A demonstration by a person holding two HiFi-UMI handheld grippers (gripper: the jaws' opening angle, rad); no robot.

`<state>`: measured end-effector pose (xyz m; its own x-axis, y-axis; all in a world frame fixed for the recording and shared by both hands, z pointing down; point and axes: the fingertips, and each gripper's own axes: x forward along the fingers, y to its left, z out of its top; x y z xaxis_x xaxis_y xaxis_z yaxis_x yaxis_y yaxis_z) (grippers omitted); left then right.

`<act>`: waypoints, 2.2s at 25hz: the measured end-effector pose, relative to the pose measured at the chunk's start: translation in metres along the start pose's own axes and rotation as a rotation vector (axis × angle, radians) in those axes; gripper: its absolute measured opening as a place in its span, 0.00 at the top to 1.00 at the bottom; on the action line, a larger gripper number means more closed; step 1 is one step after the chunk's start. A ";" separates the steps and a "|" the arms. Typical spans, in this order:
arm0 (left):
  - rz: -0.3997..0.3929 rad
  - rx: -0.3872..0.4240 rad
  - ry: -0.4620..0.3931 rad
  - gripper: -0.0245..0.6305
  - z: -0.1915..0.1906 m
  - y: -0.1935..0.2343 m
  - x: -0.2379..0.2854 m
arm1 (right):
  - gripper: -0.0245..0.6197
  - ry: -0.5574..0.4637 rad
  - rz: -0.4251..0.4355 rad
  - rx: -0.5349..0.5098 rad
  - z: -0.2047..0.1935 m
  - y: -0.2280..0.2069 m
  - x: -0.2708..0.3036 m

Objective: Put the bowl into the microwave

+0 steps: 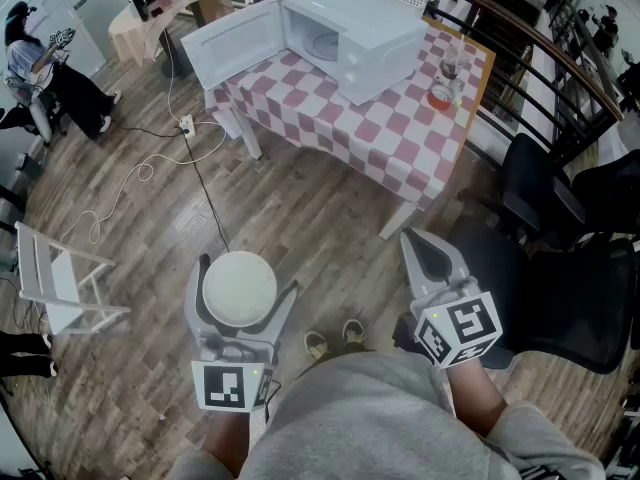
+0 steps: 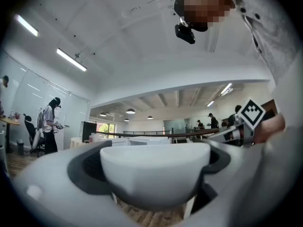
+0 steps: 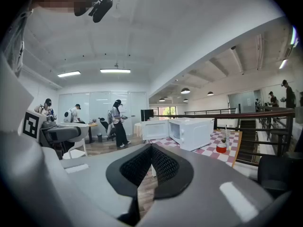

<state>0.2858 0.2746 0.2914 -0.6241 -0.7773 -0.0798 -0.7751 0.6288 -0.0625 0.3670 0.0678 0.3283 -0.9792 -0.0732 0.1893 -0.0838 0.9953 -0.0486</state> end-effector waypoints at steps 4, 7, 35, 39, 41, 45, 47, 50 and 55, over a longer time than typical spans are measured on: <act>0.001 -0.002 -0.005 0.13 0.005 0.000 -0.001 | 0.97 0.004 0.003 0.003 0.000 0.005 -0.002; -0.003 -0.001 -0.013 0.13 0.007 0.000 -0.006 | 0.97 -0.001 0.017 0.026 -0.001 0.012 -0.005; -0.051 -0.011 -0.037 0.13 -0.003 0.027 -0.008 | 0.97 -0.001 0.039 0.058 -0.011 0.048 0.022; -0.052 -0.005 -0.022 0.13 -0.009 0.034 0.014 | 0.97 -0.009 0.047 0.066 -0.008 0.037 0.047; -0.051 0.000 -0.030 0.13 -0.010 0.038 0.029 | 0.97 -0.009 0.050 0.070 -0.006 0.029 0.061; -0.058 -0.006 -0.005 0.13 -0.015 0.042 0.060 | 0.97 -0.009 0.057 0.078 -0.001 0.011 0.086; -0.059 -0.005 0.000 0.13 -0.017 0.045 0.078 | 0.97 -0.004 0.055 0.074 0.003 -0.001 0.100; -0.051 -0.006 -0.008 0.13 -0.016 0.050 0.107 | 0.97 0.001 0.050 0.070 0.007 -0.019 0.121; -0.039 -0.008 -0.010 0.13 -0.017 0.053 0.148 | 0.97 0.010 0.057 0.072 0.012 -0.048 0.150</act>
<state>0.1505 0.1924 0.2933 -0.5922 -0.8011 -0.0872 -0.7998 0.5975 -0.0574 0.2218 0.0080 0.3475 -0.9809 -0.0156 0.1939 -0.0415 0.9906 -0.1302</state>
